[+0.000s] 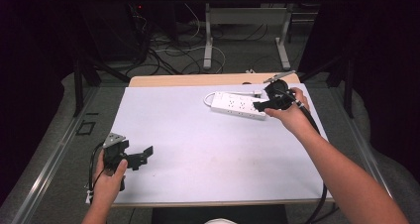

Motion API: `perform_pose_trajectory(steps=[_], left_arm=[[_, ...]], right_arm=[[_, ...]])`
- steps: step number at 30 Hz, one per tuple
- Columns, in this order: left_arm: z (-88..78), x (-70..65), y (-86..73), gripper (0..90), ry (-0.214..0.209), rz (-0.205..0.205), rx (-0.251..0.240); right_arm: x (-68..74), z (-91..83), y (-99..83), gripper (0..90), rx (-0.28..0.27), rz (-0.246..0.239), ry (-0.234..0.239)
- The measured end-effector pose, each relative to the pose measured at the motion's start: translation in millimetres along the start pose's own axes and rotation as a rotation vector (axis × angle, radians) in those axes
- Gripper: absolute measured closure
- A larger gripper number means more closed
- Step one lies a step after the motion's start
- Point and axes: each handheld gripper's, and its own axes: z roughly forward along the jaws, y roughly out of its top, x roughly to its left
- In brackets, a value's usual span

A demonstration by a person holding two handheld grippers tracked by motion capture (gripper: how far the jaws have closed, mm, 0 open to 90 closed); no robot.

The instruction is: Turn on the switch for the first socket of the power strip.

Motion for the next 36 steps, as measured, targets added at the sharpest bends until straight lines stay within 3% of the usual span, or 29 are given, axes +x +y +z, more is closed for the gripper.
perform_pose_trajectory(steps=[9,19,36], left_arm=[[0.2,0.4,0.1,0.3,-0.002,0.004,-0.001],[0.4,0.9,-0.1,0.3,-0.003,0.005,0.001],[0.9,2.7,-0.7,0.3,-0.003,0.005,0.005]], right_arm=[[-2.4,5.0,13.2,35.5,-0.005,0.043,0.005],[-6.7,10.0,24.9,38.9,-0.020,0.046,0.003],[-5.5,29.8,36.1,42.8,0.002,0.058,-0.001]])
